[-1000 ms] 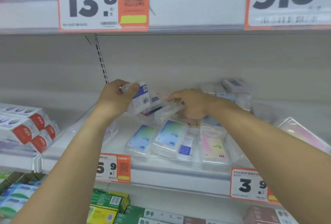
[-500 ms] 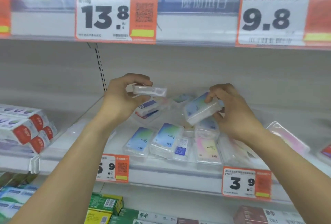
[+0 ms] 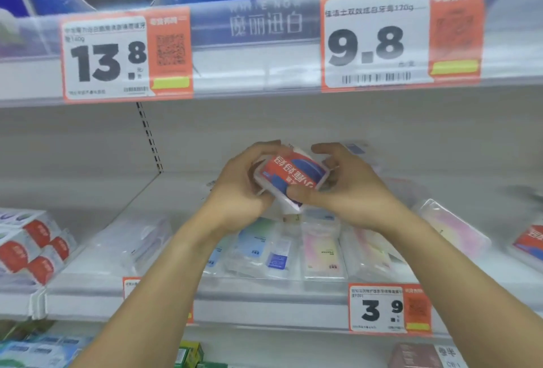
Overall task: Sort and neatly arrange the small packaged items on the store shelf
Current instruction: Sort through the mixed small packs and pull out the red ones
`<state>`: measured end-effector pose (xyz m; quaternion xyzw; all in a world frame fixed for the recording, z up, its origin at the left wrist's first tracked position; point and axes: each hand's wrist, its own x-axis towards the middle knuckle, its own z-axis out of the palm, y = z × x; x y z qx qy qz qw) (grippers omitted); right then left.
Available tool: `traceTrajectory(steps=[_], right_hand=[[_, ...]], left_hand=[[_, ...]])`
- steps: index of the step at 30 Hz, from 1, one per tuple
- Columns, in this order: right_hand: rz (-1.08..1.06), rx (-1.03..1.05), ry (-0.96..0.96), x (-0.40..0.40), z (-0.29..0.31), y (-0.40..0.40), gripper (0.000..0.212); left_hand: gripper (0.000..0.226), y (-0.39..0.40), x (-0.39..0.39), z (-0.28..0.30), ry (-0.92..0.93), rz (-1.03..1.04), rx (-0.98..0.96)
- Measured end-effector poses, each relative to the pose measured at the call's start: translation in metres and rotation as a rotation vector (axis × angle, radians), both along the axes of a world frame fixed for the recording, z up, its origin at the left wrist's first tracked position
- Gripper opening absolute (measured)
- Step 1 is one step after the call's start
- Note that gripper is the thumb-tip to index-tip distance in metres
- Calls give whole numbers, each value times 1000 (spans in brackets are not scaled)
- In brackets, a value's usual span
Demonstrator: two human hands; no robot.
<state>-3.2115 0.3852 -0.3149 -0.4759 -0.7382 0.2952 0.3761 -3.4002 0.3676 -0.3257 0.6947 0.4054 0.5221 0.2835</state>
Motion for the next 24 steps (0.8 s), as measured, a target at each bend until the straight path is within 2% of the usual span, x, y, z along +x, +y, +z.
traceTrajectory(steps=[2, 3, 5, 7, 9, 11, 14, 21, 24], right_hand=[[-59, 46, 115, 3, -2, 8, 63], [-94, 74, 102, 4, -1, 11, 60], [-110, 111, -15, 5, -1, 15, 61], [-107, 111, -121, 7, -2, 17, 62], [-116, 112, -150, 9, -4, 17, 61], [-126, 123, -160, 8, -4, 17, 61], [-112, 136, -180, 2, -4, 16, 61], [-98, 111, -152, -1, -7, 19, 63], [-133, 139, -58, -4, -5, 14, 62]], left_hand=[[71, 5, -11, 2, -18, 18, -27], [72, 8, -20, 0, 24, 110, -34], [58, 17, -43, -8, 196, 390, -82], [57, 21, -67, -22, 401, 617, -299], [75, 23, -82, -34, 537, 643, -527], [83, 24, -85, -39, 554, 564, -604], [71, 27, -80, -43, 506, 546, -579], [84, 22, -73, -26, 368, 628, -354], [78, 16, -69, -7, 232, 621, -235]])
